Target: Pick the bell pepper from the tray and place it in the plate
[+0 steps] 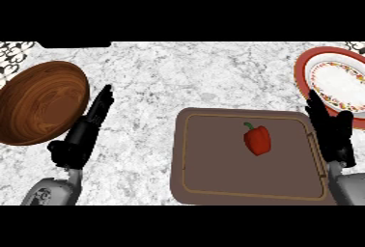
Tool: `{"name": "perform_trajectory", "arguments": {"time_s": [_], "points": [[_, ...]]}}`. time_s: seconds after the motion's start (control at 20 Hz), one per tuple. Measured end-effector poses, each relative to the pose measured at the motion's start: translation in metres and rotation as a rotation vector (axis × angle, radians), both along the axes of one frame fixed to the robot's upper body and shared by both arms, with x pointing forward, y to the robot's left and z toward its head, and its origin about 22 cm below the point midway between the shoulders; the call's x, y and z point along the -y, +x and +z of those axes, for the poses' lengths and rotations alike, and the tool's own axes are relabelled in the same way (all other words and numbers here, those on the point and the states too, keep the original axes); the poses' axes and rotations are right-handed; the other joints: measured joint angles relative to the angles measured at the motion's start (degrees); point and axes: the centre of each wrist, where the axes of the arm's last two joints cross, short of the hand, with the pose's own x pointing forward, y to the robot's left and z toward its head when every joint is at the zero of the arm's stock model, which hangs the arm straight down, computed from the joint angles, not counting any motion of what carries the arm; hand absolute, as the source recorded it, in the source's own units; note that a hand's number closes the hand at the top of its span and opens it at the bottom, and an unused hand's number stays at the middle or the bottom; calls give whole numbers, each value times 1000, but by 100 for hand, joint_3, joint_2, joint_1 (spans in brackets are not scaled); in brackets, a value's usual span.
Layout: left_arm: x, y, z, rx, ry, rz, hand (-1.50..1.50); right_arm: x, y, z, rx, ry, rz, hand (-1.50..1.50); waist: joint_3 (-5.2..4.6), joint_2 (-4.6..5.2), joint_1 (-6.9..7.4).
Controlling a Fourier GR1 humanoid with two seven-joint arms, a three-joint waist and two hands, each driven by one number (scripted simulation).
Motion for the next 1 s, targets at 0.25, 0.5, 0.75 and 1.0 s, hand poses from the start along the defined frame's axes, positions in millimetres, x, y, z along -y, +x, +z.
{"name": "perform_trajectory", "arguments": {"time_s": [0.25,0.5,0.75,1.0], "points": [[-8,-13,-30,-186,-31,79,0,3,35,69,222,26,154,150,-115,24,109],[-6,-26,-53,-340,-122,125,0,36,50,120,396,-234,136,-150,-167,42,146],[-9,-26,-52,-379,-162,146,0,52,50,105,547,-169,112,-150,-140,9,68],[-11,-27,-50,-398,-178,155,0,73,43,106,566,-186,189,-150,-137,-8,27]]}}
